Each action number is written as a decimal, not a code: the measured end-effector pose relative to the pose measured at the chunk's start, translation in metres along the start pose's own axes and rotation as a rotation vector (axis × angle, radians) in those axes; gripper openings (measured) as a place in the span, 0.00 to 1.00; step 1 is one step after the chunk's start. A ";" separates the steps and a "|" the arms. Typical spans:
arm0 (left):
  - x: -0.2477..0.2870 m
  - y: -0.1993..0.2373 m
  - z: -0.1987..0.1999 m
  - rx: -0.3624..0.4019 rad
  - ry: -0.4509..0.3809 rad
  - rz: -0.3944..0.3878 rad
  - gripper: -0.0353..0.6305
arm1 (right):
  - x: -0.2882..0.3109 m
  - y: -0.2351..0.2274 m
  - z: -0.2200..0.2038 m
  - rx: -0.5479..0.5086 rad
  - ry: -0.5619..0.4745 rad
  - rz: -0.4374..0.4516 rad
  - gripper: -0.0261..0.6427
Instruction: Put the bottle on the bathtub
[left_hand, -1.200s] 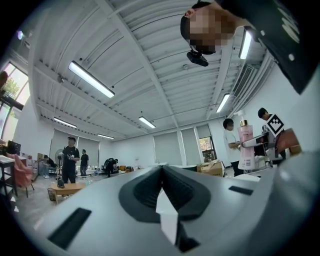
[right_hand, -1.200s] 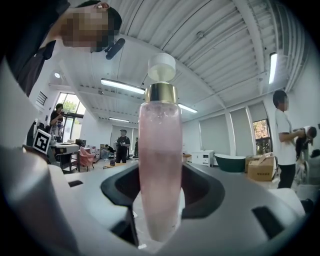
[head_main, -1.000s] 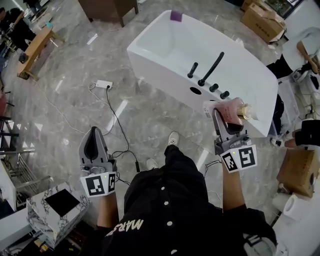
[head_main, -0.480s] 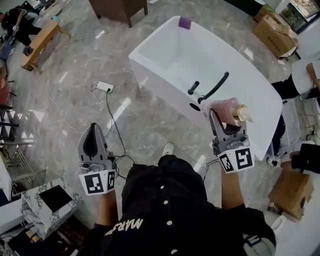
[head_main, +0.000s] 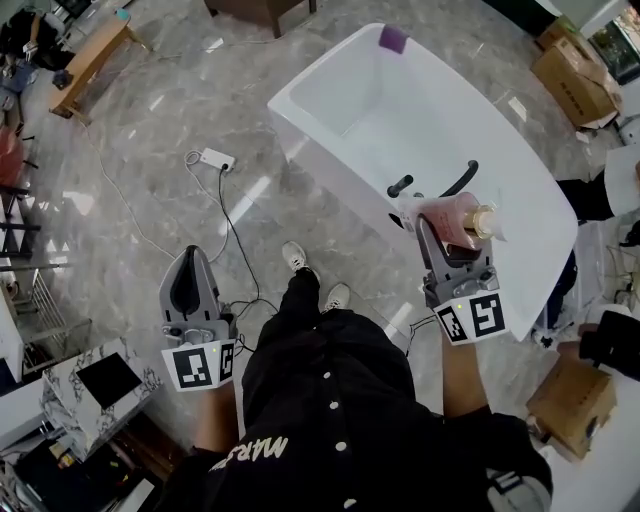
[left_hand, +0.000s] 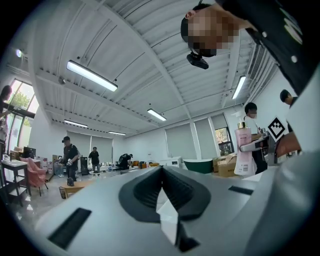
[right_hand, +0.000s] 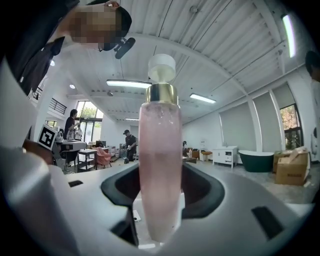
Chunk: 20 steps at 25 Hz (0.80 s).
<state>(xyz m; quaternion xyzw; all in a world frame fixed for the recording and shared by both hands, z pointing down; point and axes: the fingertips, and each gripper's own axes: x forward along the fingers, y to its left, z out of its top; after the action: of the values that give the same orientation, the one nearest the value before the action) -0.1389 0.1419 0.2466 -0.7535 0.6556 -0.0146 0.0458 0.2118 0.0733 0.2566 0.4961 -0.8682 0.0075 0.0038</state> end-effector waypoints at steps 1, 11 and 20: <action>0.007 0.003 -0.003 -0.001 0.000 0.000 0.07 | 0.008 -0.001 -0.002 -0.001 0.003 0.004 0.38; 0.101 0.047 -0.010 -0.021 -0.026 -0.009 0.07 | 0.112 -0.015 0.004 -0.030 -0.003 0.014 0.38; 0.183 0.080 -0.015 -0.031 -0.028 -0.045 0.07 | 0.205 -0.028 0.002 -0.027 0.004 0.026 0.38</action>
<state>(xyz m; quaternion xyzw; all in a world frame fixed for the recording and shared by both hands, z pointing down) -0.1930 -0.0507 0.2479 -0.7688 0.6380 0.0049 0.0432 0.1317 -0.1169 0.2573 0.4844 -0.8747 -0.0033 0.0123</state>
